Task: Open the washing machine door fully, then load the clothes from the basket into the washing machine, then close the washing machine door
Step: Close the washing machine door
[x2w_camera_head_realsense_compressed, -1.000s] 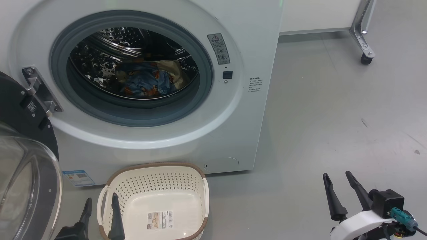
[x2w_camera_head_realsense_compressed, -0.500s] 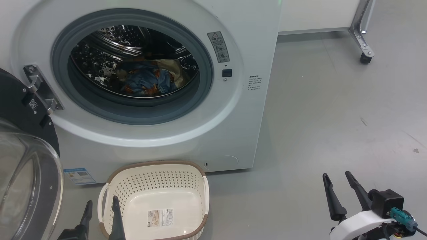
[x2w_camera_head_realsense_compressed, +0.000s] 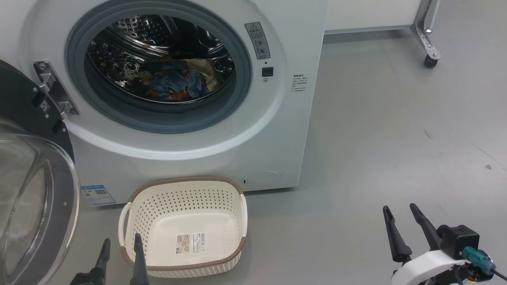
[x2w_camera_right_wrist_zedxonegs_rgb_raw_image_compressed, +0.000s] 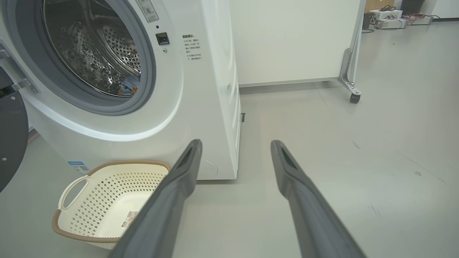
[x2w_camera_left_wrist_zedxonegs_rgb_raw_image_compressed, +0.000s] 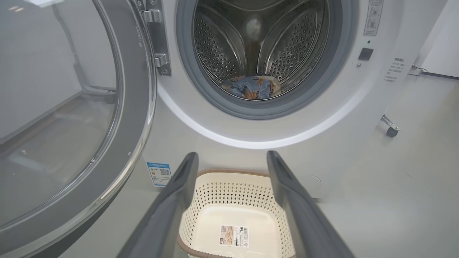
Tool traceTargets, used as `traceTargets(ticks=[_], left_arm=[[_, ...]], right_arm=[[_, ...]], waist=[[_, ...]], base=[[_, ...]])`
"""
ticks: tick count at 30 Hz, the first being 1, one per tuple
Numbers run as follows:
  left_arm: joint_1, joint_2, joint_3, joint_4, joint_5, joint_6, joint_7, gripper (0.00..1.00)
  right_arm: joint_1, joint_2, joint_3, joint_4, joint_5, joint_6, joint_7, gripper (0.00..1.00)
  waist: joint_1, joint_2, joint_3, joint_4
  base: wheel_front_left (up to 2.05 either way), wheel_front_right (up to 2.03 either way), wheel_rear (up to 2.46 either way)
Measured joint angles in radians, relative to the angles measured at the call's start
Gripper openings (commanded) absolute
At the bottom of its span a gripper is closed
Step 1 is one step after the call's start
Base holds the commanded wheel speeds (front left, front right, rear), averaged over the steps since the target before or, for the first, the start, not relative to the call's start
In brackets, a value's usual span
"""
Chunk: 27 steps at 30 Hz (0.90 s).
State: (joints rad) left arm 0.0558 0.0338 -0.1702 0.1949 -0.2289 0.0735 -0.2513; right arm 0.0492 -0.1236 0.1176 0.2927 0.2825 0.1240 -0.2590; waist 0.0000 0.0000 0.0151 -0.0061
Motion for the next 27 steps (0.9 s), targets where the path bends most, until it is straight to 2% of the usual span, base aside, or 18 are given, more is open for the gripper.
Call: traceTargets(ticks=[11,27], left_arm=[[0.002,0.0,-0.002,0.0,0.0,0.0,0.0,1.0],[0.004,0.0,-0.006,0.0,0.003,0.001,0.0,1.0]], right_arm=[[0.0,0.0,0.001,0.0,0.0,0.0,0.0,1.0],[-0.001,0.0,-0.001,0.0,0.0,0.0,0.0,1.0]], waist=[[0.0,0.0,0.004,-0.002],[0.0,0.0,0.012,0.008]], base=[[-0.46,0.46,0.0],[-0.04,0.04,0.0]])
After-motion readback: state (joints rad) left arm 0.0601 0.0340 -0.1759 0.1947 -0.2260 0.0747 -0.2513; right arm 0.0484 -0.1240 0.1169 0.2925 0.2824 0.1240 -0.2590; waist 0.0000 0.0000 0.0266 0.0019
